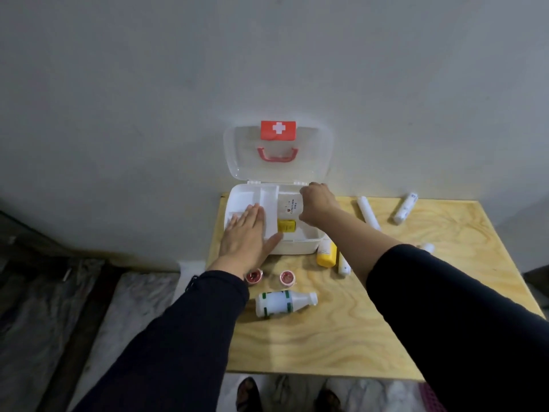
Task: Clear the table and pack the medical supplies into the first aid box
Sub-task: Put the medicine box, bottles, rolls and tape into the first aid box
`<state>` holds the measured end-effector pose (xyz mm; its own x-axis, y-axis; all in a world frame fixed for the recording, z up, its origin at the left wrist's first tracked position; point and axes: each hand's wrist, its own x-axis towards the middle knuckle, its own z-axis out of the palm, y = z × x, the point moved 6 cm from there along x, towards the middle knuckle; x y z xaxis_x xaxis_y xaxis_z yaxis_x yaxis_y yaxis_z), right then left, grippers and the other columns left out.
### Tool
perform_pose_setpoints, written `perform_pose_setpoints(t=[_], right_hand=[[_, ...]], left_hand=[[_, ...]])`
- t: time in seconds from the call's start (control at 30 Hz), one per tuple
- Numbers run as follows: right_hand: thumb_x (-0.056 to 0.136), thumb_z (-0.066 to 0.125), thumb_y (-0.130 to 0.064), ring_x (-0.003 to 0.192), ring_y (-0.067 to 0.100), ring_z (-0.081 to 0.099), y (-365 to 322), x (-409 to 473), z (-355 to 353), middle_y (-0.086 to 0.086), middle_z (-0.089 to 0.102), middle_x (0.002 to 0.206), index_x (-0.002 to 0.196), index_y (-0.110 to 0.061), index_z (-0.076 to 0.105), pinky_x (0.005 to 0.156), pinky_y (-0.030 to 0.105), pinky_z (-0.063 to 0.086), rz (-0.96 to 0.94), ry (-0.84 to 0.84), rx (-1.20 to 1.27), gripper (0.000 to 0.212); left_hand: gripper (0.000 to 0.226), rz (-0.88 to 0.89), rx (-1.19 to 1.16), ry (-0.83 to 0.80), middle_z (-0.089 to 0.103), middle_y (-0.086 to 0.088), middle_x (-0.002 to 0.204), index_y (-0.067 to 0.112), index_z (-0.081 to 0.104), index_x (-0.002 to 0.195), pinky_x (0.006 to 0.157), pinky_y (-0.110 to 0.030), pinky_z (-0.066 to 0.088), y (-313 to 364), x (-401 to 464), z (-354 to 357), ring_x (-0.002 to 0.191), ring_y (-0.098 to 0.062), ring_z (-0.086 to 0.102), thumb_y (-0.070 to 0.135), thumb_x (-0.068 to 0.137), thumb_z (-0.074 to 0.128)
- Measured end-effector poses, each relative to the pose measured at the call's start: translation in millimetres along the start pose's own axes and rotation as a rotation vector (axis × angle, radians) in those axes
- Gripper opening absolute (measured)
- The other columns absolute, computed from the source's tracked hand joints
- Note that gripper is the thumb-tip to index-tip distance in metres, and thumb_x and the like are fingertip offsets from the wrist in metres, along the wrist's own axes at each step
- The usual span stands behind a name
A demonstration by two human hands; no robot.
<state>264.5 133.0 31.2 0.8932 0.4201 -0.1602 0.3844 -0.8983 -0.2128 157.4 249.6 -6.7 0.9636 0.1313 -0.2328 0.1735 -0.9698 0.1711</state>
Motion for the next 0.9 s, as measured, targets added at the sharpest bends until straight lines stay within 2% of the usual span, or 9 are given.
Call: perform_pose_setpoints(t=[0.1,0.27,0.43,0.57,0.63,0.7,0.8,0.87,0.9], right_hand=[[0.081,0.067,-0.007,0.117,0.031,0.050,0.7,10.8,11.9,0.016,0.055,0.124,0.122,-0.002,0.059,0.096,0.034,0.046,0.030,-0.007,0.051,0.042],[0.078,0.072,-0.016,0.119,0.028,0.050,-8.7,16.2,25.9,0.011,0.050,0.130,0.126,-0.011,0.059,0.105,0.033,0.042,0.032,0.058,0.120,0.050],[0.077,0.076,-0.018,0.124,0.025,0.048,-14.5,18.0,33.5,0.009,0.045,0.136,0.134,-0.010,0.052,0.108,0.033,0.040,0.037,0.008,0.267,0.062],[0.087,0.065,-0.012,0.113,0.027,0.059,6.6,13.6,7.3,0.011,0.055,0.127,0.127,-0.007,0.059,0.099,0.031,0.045,0.066,0.151,0.386,0.041],[0.091,0.053,-0.006,0.111,0.028,0.059,30.8,6.5,-6.3,0.013,0.060,0.123,0.121,-0.006,0.063,0.095,0.032,0.045,0.163,0.284,0.447,0.032],[0.090,0.045,-0.001,0.113,0.028,0.059,56.8,-2.9,-10.1,0.014,0.063,0.123,0.119,-0.005,0.064,0.091,0.028,0.045,0.300,0.326,0.465,0.035],[0.089,0.048,-0.001,0.112,0.031,0.060,85.1,-17.2,7.2,0.016,0.063,0.124,0.122,-0.003,0.062,0.082,0.028,0.047,0.475,0.141,0.458,0.035],[0.091,0.055,-0.013,0.108,0.031,0.062,84.8,-24.7,23.1,0.015,0.066,0.118,0.116,-0.002,0.063,0.083,0.033,0.050,0.493,-0.013,0.408,0.028],[0.092,0.056,-0.018,0.100,0.029,0.064,82.7,-26.4,29.7,0.013,0.068,0.110,0.109,-0.003,0.064,0.075,0.032,0.051,0.494,-0.049,0.378,0.025]], left_hand=[[0.079,-0.005,0.001,0.007,-0.007,-0.003,0.163,0.010,0.000,0.155,0.121,-0.033,-0.005,-0.5,1.3,1.5,0.150,-0.014,-0.007,0.061,0.097,0.018],[0.081,-0.016,0.013,0.010,-0.006,-0.003,0.163,0.010,0.000,0.155,0.122,-0.034,-0.004,-3.9,5.6,6.0,0.150,-0.014,-0.007,0.063,0.096,0.016],[0.083,-0.011,0.007,0.014,-0.006,-0.001,0.164,0.010,0.000,0.155,0.121,-0.034,-0.005,-4.2,5.7,5.9,0.150,-0.013,-0.007,0.065,0.095,0.015],[0.082,-0.017,0.021,0.020,-0.005,-0.001,0.164,0.011,0.000,0.155,0.122,-0.035,-0.003,-4.6,5.2,4.1,0.150,-0.014,-0.006,0.064,0.095,0.015],[0.080,-0.013,0.027,0.024,-0.005,-0.002,0.164,0.011,0.001,0.156,0.122,-0.035,-0.003,-3.7,3.8,2.4,0.150,-0.014,-0.006,0.062,0.096,0.016],[0.078,-0.013,0.029,0.019,-0.007,-0.002,0.163,0.011,0.000,0.155,0.122,-0.035,-0.004,-2.8,1.7,2.3,0.150,-0.014,-0.007,0.060,0.097,0.017],[0.077,-0.015,0.039,0.014,-0.009,-0.001,0.163,0.012,-0.003,0.155,0.122,-0.034,-0.005,-2.2,1.0,2.8,0.150,-0.013,-0.009,0.060,0.097,0.014],[0.077,-0.015,0.043,0.020,-0.009,-0.001,0.163,0.012,-0.002,0.155,0.122,-0.034,-0.005,-2.6,2.0,3.6,0.150,-0.013,-0.009,0.060,0.097,0.014],[0.078,-0.016,0.043,0.022,-0.009,-0.001,0.163,0.012,-0.002,0.155,0.122,-0.034,-0.005,-3.0,2.8,4.2,0.150,-0.013,-0.009,0.061,0.097,0.014]])
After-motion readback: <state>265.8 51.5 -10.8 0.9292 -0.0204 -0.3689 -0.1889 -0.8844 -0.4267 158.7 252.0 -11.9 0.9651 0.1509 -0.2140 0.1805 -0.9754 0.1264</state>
